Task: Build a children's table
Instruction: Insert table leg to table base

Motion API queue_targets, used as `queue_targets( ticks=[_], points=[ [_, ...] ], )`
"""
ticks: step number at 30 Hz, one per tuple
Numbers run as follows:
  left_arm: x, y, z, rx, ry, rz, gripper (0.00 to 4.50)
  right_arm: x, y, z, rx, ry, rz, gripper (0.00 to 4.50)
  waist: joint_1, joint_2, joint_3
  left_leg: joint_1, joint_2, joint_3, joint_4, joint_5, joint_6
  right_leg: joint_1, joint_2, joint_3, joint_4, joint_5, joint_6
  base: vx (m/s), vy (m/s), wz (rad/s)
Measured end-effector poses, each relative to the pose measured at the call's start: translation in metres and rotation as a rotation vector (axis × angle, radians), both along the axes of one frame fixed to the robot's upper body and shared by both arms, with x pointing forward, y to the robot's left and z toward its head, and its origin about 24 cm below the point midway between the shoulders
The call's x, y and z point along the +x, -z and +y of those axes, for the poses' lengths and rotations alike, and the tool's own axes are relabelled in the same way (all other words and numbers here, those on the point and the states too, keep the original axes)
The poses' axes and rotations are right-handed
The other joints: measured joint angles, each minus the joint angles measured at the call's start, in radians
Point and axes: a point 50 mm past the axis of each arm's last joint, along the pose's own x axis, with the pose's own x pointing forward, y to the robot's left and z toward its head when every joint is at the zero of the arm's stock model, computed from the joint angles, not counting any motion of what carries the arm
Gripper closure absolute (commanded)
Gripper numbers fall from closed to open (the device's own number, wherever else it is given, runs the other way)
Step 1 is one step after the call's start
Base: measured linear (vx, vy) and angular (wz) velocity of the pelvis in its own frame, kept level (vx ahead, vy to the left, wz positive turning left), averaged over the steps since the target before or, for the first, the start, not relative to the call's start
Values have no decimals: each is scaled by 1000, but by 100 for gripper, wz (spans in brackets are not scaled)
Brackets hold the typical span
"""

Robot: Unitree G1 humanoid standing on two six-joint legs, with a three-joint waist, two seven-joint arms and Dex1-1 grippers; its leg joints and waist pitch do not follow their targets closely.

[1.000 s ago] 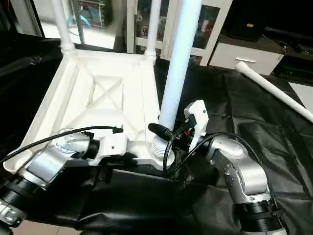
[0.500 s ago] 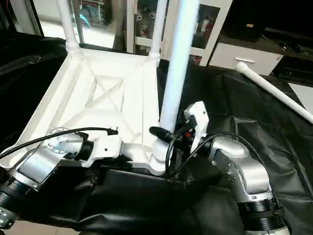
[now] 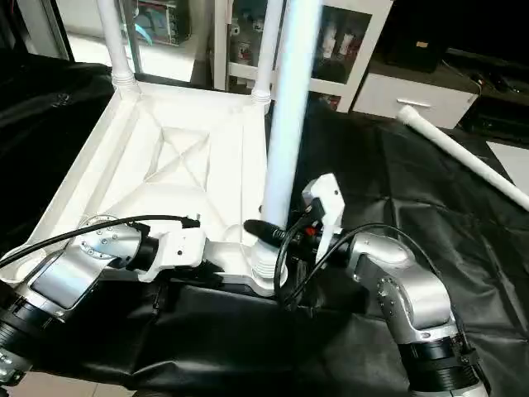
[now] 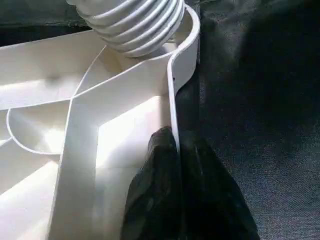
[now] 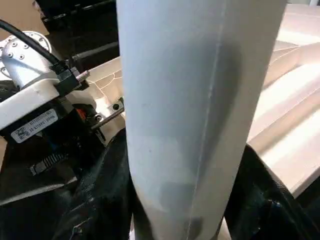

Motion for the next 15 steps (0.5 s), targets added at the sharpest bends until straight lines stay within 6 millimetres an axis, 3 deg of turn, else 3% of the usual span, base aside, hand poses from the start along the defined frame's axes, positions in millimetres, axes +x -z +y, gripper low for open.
queue_targets(
  ticks=[15],
  points=[
    [0,0,-1,2,10,-7,450,-4,4,-5,-53,-38,33,268,3,-4,0,0,0,0,0,0,0,1,0,0,-1,0,0,0,0,0]
  ],
)
